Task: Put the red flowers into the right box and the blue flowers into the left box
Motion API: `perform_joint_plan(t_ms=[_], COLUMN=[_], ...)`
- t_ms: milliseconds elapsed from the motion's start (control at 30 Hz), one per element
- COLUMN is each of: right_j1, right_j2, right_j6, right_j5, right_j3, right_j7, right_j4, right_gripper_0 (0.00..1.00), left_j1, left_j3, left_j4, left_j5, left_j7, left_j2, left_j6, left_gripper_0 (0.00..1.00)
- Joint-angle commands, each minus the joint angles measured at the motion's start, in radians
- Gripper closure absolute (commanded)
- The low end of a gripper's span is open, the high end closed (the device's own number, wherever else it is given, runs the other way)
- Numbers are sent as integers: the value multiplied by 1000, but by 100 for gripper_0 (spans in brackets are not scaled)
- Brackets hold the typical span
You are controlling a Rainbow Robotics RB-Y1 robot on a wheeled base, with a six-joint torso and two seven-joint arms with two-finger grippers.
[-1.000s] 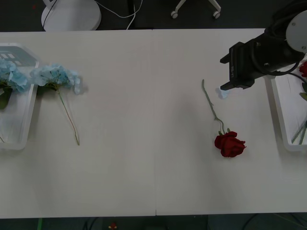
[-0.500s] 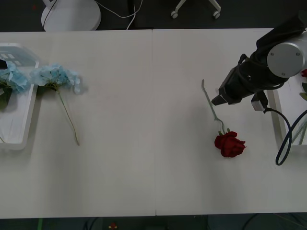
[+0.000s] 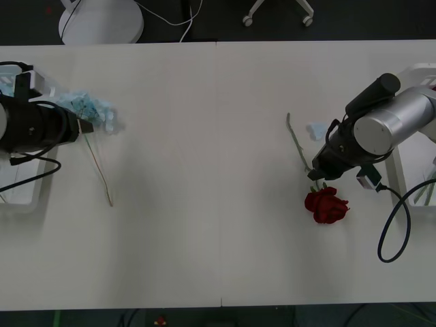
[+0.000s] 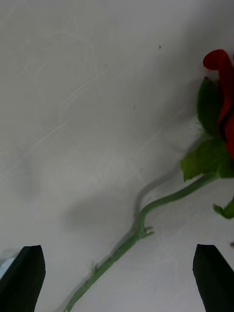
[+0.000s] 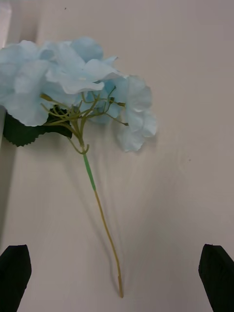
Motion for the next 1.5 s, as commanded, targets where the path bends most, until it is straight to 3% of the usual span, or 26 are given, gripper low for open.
perform_joint_plan(t_ms=[33,267,567,633,700,800,967,1167,1367,1500], right_j1=[12,15,18,18,18,18,18,18,18,18], right_j2=[52,88,107,108,110,108,110,108,105,85], right_j6=[23,41,46,46,46,49,52,51,55,81], right_j5=[24,53,93,90,89,87,84,70,55,-20], right_j3=[0,0,0,0,0,0,0,0,0,-32], right_j7=[-5,-5,-5,-5,-5,-3,3,33,67,199], right_j4=[30,62,70,77,80,84,94,116,123,113], right_gripper_0=[12,12,12,22,49,72,95,100,100,100], left_j1=[6,-5,-13,-19,-28,-53,-96,-151,-189,-209], left_j3=[-97,-201,-191,-191,-191,-192,-194,-194,-197,-215], left_j4=[65,174,264,287,313,356,416,490,559,603], left_j5=[-97,-284,-365,-376,-399,-404,-410,-410,-410,-415], left_j7=[-78,-83,-60,-51,-11,4,18,35,41,46], left_j2=[-61,-90,-110,-110,-111,-110,-110,-113,-113,-113], left_j6=[-123,-241,-333,-356,-374,-387,-400,-405,-436,-463], left_gripper_0=[0,0,0,0,0,0,0,0,18,20])
